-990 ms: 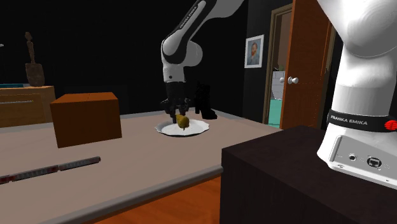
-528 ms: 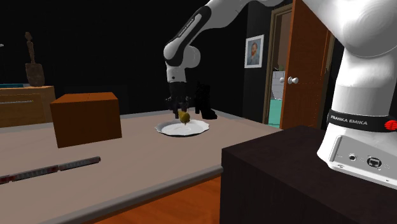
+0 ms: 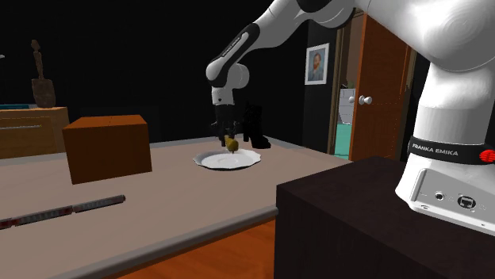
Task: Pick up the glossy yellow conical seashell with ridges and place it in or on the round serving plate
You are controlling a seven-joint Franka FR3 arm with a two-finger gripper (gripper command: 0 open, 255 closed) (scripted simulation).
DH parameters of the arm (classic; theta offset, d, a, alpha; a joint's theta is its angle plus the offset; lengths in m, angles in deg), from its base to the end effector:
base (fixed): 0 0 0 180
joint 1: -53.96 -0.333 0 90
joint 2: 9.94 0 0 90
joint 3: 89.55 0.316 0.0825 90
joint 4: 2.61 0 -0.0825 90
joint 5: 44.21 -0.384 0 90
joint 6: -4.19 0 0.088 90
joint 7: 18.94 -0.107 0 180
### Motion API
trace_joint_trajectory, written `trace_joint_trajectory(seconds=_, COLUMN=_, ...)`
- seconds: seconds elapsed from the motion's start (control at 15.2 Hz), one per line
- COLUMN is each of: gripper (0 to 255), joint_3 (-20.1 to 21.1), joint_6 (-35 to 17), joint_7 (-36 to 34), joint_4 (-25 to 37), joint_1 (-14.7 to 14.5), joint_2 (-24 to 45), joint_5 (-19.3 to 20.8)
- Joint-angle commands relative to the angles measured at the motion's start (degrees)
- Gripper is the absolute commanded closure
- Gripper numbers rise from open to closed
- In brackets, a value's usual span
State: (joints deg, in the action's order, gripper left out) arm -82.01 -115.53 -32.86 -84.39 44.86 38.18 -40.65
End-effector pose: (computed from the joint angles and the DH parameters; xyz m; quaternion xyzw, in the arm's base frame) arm 0.6820 0.1840 0.1822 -0.9958 -0.0239 0.0886 0.0017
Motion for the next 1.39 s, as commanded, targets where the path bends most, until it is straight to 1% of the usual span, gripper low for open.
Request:
trace_joint_trajectory(seconds=0.0, gripper=255, joint_3=-0.1, joint_6=-0.7, joint_7=0.0, joint_4=0.5, joint_1=-0.1, joint_2=1.1, joint_5=0.1)
trace_joint_trajectory(seconds=0.53, gripper=255, joint_3=-0.4, joint_6=-3.8, joint_7=0.0, joint_4=1.9, joint_1=-0.4, joint_2=5.7, joint_5=0.4)
trace_joint_trajectory(seconds=0.99, gripper=255, joint_3=-0.4, joint_6=-3.8, joint_7=0.0, joint_4=1.9, joint_1=-0.4, joint_2=5.7, joint_5=0.4)
trace_joint_trajectory(seconds=1.06, gripper=0, joint_3=-0.4, joint_6=-3.8, joint_7=0.0, joint_4=1.9, joint_1=-0.4, joint_2=5.7, joint_5=0.4)
trace_joint_trajectory(seconds=1.32, gripper=0, joint_3=-0.4, joint_6=-3.8, joint_7=0.0, joint_4=1.9, joint_1=-0.4, joint_2=5.7, joint_5=0.4)
